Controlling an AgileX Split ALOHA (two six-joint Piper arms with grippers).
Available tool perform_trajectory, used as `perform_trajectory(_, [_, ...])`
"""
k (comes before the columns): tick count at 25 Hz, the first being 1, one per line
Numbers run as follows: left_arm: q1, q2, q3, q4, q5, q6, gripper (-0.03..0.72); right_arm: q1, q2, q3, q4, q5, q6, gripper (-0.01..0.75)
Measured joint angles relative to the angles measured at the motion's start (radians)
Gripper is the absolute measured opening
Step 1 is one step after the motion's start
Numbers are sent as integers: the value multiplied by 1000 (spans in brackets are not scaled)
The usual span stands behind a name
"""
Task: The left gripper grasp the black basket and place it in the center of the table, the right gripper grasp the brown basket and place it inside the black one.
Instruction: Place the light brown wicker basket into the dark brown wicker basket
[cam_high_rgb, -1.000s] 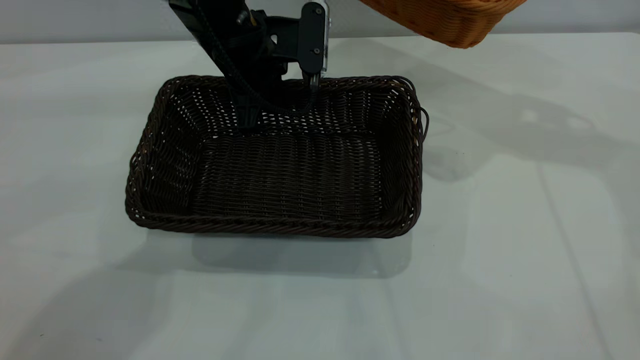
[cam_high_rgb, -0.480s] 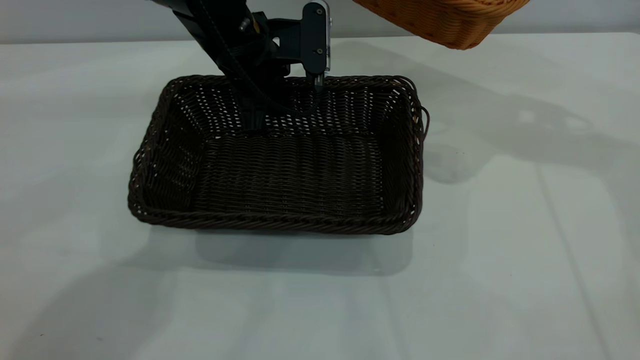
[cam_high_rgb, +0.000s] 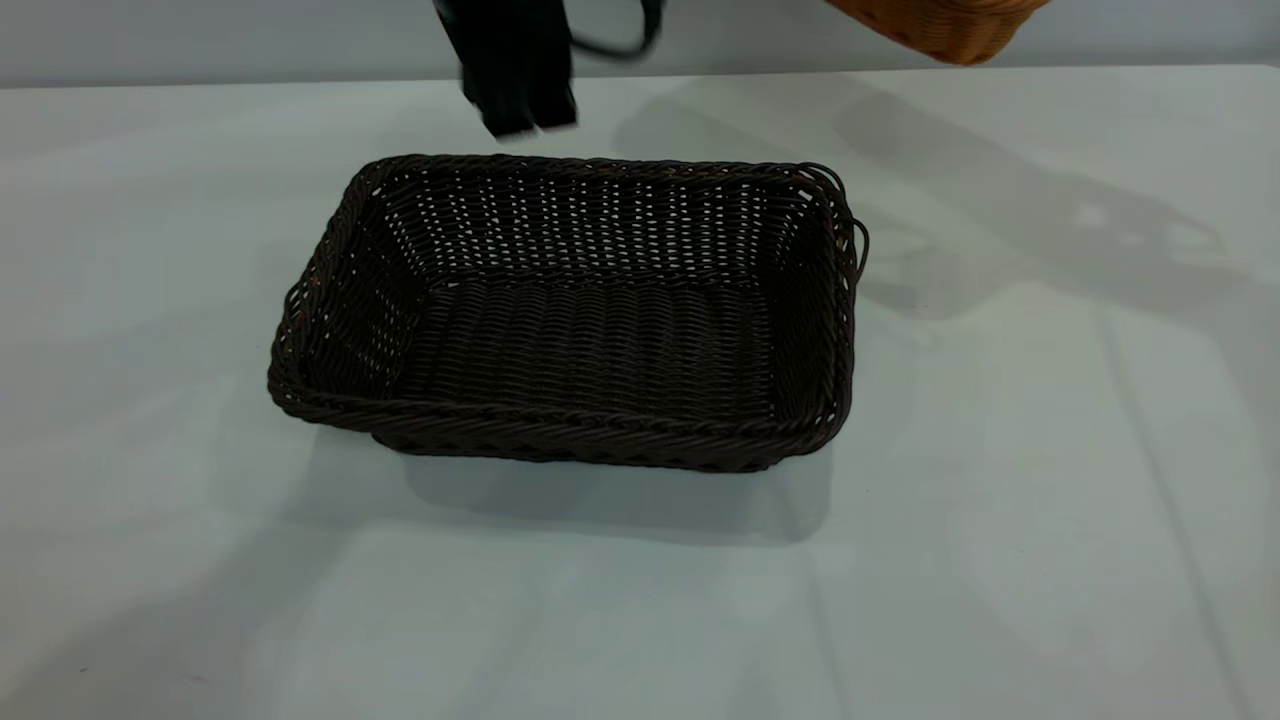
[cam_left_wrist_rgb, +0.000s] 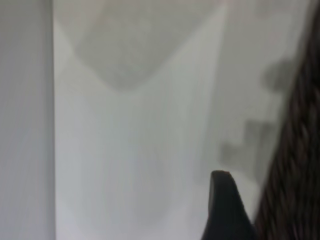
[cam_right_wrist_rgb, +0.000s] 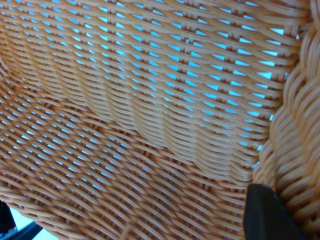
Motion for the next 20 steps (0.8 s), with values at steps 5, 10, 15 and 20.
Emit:
perform_trajectory(5, [4,-186,1,1,136,7,410,0,19,0,4,44,-1,68])
perform_trajectory(10, [9,-375,1,14,123,8,396,106,55,-1,-24,198,-46,68])
perform_trajectory(15, [13,-496,1,17,92,-4,382,270,72,-1,-82,225,-76,68])
perform_trajectory(20, [13,-542,1,17,96,-15,382,333,120,-1,-138,224,-91,68])
